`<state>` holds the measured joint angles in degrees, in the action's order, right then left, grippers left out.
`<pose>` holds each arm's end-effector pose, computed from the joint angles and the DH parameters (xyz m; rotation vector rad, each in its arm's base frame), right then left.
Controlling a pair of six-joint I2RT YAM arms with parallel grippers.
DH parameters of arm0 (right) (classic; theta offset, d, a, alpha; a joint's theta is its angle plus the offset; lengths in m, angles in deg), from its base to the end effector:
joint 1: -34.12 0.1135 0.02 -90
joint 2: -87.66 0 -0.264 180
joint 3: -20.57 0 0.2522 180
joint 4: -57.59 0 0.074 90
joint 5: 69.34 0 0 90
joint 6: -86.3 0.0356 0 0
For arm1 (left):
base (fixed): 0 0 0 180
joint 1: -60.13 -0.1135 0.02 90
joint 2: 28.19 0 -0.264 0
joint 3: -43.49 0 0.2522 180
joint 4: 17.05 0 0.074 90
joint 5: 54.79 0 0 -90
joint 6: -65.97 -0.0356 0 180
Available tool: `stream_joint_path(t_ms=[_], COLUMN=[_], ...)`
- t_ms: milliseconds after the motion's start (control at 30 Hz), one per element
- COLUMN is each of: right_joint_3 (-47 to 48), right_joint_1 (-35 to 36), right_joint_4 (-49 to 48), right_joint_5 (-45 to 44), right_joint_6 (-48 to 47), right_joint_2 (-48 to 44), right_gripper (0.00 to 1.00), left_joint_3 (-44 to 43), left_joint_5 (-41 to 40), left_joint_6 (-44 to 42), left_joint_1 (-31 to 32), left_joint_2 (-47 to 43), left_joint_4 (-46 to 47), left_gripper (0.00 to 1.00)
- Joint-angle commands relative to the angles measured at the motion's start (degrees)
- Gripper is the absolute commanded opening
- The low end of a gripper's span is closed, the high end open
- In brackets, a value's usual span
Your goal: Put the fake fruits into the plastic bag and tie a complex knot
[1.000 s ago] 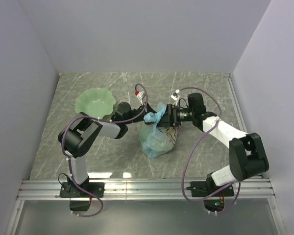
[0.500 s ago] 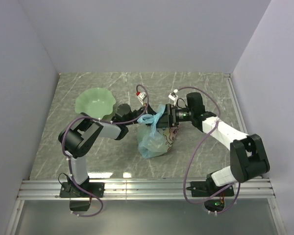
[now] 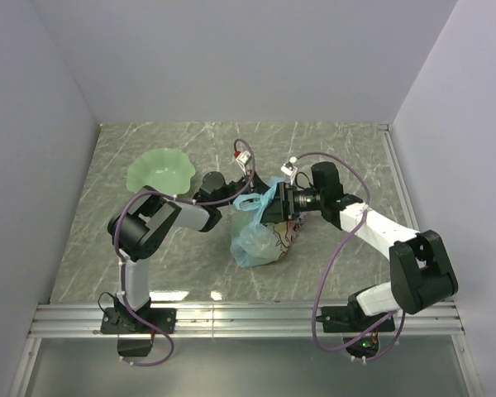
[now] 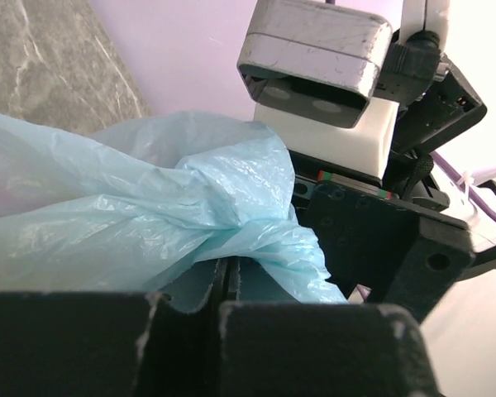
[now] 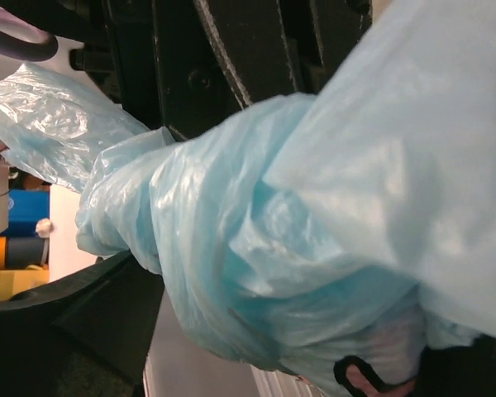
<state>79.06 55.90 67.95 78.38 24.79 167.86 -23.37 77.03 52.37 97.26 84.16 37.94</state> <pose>0.2565 0.1349 0.2310 -0.5256 2.1712 1.5684 0.3017 -0.2582 0.1944 0.1504 1.8471 -2.0226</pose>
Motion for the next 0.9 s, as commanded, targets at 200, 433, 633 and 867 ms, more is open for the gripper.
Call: stream_joint_path(t_ms=[200, 433, 633, 867], right_joint_3=[9.75, 13.63, 10.82, 14.06], right_joint_1=[-4.63, -8.33, -8.42, -6.49], right_joint_4=[20.34, 36.27, 27.32, 18.52], right_joint_5=[-0.06, 0.56, 0.47, -0.5], right_joint_6=[-16.17, -26.64, -18.94, -13.64], right_joint_2=[-2.24, -4.26, -3.22, 2.58], right_gripper=[0.89, 0.87, 0.66, 0.68], left_joint_3=[4.85, 4.5, 3.36, 3.26], left_joint_5=[1.59, 2.3, 3.52, 5.73], left_joint_6=[-0.73, 0.15, 1.91, -0.54], left_joint_1=[0.84, 0.85, 1.28, 3.74], left_joint_2=[-4.33, -4.43, -2.94, -3.72], left_joint_4=[2.35, 3.84, 6.3, 5.25], left_gripper=[0.0, 0.0, 0.0, 0.0])
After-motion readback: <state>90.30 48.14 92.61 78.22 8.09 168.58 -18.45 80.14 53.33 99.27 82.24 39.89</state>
